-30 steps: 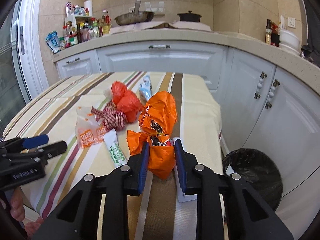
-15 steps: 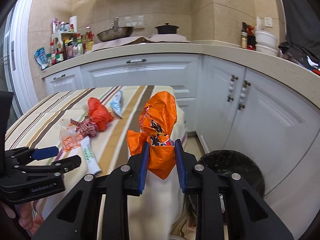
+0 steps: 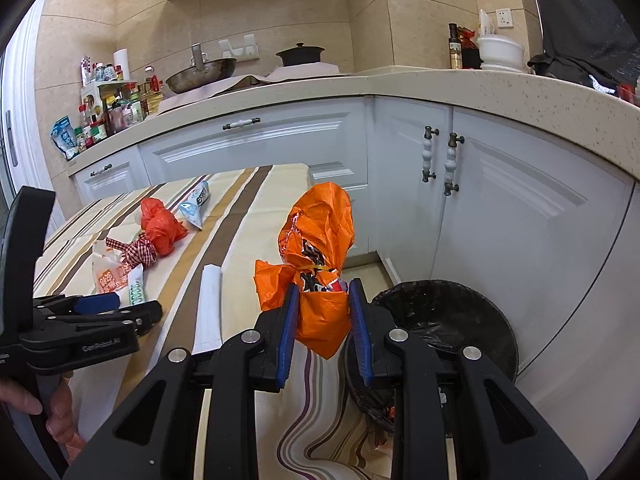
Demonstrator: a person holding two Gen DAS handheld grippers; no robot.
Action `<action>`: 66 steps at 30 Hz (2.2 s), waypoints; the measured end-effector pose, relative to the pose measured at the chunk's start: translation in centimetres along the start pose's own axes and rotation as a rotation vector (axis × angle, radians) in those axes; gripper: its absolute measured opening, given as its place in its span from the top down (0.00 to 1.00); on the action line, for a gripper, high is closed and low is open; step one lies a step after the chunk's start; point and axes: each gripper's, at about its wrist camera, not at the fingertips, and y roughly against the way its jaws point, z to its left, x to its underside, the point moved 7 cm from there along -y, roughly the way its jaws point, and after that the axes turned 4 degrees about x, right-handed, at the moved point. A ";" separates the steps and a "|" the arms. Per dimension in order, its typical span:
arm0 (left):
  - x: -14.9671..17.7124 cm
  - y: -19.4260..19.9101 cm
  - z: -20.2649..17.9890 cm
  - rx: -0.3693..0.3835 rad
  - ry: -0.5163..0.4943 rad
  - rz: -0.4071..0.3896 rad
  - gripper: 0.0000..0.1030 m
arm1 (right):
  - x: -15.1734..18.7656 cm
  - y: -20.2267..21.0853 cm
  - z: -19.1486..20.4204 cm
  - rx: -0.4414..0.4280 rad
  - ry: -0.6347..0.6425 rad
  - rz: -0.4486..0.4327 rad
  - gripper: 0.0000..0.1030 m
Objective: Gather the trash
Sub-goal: 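Grasp the white tube with green print with the left tool, then carry the tube and orange bag over the bin and open both tools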
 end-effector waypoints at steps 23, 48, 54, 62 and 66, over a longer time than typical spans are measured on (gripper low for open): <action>2.2 3.9 2.5 0.054 -0.093 -0.073 0.87 | -0.2 1.3 3.2 -0.015 0.050 -0.014 0.74; -2.1 5.3 -8.5 0.244 -0.233 -0.178 0.87 | -1.4 3.9 -6.0 0.234 -0.028 -0.063 0.74; -2.8 3.9 -13.1 0.281 -0.279 -0.177 0.87 | -0.8 3.2 -8.4 0.274 -0.051 -0.054 0.74; -3.7 1.4 -18.4 0.310 -0.325 -0.163 0.87 | -0.7 2.2 -10.9 0.305 -0.074 -0.054 0.74; -4.4 -0.3 -20.1 0.298 -0.336 -0.158 0.79 | -0.8 1.4 -12.2 0.315 -0.097 -0.061 0.71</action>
